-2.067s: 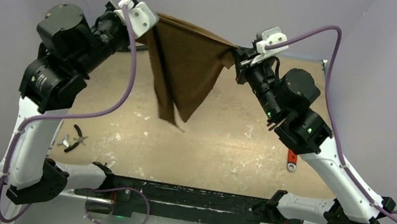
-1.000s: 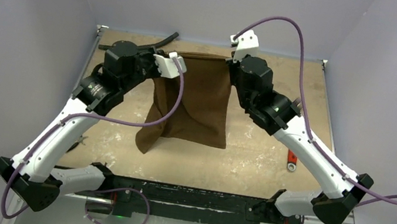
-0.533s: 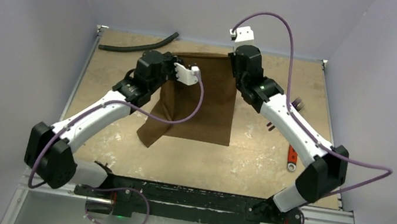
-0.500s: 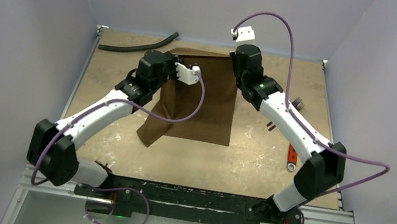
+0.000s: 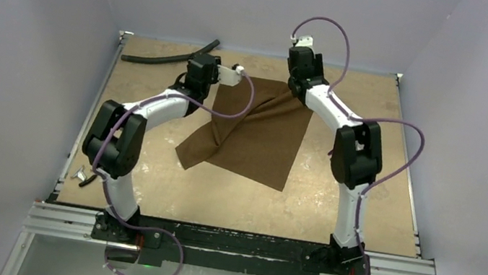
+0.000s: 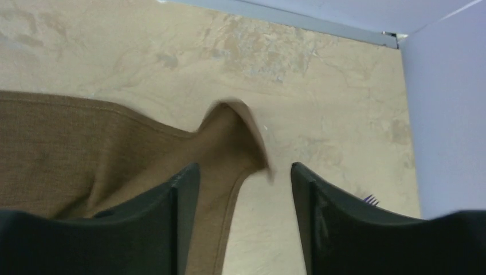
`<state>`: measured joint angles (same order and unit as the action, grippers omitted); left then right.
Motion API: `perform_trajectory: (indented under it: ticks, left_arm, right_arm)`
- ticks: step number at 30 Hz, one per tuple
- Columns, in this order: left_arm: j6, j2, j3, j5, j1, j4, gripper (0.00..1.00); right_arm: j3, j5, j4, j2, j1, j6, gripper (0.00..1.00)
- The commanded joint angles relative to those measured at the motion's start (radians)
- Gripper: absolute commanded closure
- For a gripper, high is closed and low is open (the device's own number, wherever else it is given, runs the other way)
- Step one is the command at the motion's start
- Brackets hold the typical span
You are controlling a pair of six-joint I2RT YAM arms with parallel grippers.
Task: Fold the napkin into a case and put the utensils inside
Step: Pick up the flattened napkin from the center of the board.
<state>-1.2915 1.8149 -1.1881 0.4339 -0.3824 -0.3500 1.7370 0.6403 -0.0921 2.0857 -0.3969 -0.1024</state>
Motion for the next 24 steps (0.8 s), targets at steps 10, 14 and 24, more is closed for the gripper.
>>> perform_trajectory:
  ticks: [10,14,24]
  left_arm:
    - [0.344,-0.297,-0.076,-0.697,0.007,1.117,0.75]
    - [0.276,-0.377,0.104,-0.732,0.010,1.166,0.78]
    - [0.087,-0.550,0.378,-0.693,-0.031,1.045,0.78]
  right_arm:
    - [-0.269,0.078,-0.027,-0.335,-0.132,0.226,0.01]
    - [-0.454,0.081,-0.211,-0.434,-0.253,0.386,0.01]
    - [-0.820,-0.424,-0.119,-0.698,-0.289,0.633,0.01]
